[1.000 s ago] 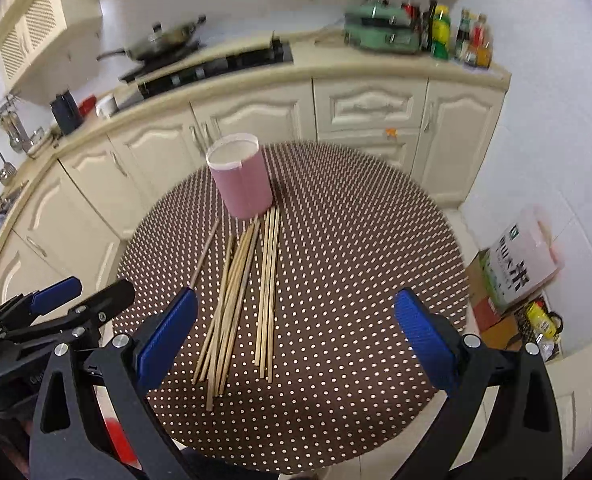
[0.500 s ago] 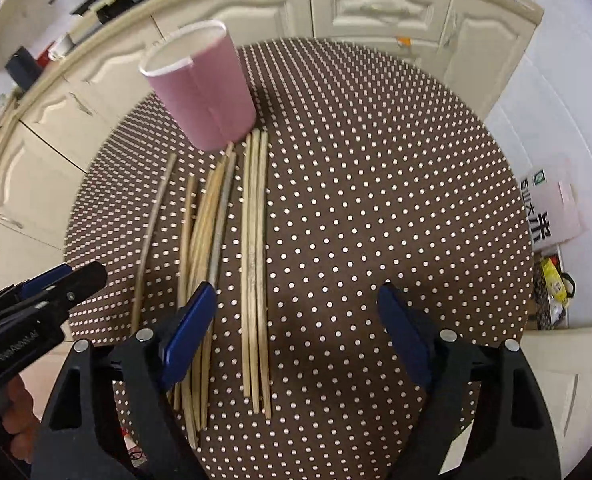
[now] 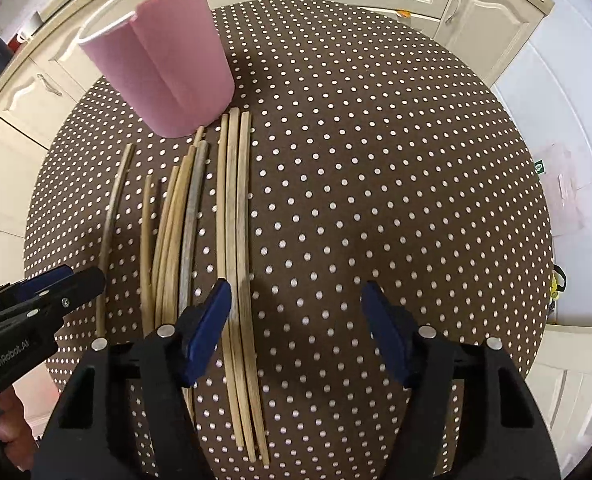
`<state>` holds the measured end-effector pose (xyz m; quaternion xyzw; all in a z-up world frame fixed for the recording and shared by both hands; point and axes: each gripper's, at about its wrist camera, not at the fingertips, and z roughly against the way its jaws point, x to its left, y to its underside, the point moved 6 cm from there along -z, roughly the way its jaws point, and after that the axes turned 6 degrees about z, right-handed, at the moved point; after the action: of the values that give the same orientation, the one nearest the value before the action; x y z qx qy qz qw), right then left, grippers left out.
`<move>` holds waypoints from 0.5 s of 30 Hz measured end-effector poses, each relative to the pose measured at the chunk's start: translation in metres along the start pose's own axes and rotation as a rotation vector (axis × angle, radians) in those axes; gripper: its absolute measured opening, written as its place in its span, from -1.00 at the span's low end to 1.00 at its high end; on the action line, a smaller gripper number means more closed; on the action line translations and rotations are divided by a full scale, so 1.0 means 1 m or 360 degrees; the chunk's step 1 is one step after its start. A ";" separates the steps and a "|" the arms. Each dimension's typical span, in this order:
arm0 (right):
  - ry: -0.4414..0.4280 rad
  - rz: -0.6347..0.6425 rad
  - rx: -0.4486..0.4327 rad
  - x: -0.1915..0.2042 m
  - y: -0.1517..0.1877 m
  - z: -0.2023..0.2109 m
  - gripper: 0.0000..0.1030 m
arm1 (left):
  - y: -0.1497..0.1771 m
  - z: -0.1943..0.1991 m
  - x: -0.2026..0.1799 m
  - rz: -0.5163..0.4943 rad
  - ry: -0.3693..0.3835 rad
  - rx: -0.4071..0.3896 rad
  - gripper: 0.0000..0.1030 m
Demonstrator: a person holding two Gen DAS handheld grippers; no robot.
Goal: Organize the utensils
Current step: 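Lower the right tool to the chopsticks and close on one stick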
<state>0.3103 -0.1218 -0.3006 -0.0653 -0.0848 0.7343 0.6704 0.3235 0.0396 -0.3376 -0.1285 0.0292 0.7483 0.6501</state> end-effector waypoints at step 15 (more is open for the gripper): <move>0.0017 -0.0002 0.0135 0.010 -0.055 -0.023 0.09 | -0.035 -0.024 -0.026 -0.0074 -0.0205 -0.0056 -0.35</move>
<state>0.3675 -0.1060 -0.3112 -0.0408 -0.0500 0.7364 0.6735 0.3650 0.0145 -0.3506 -0.0921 -0.0289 0.7401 0.6655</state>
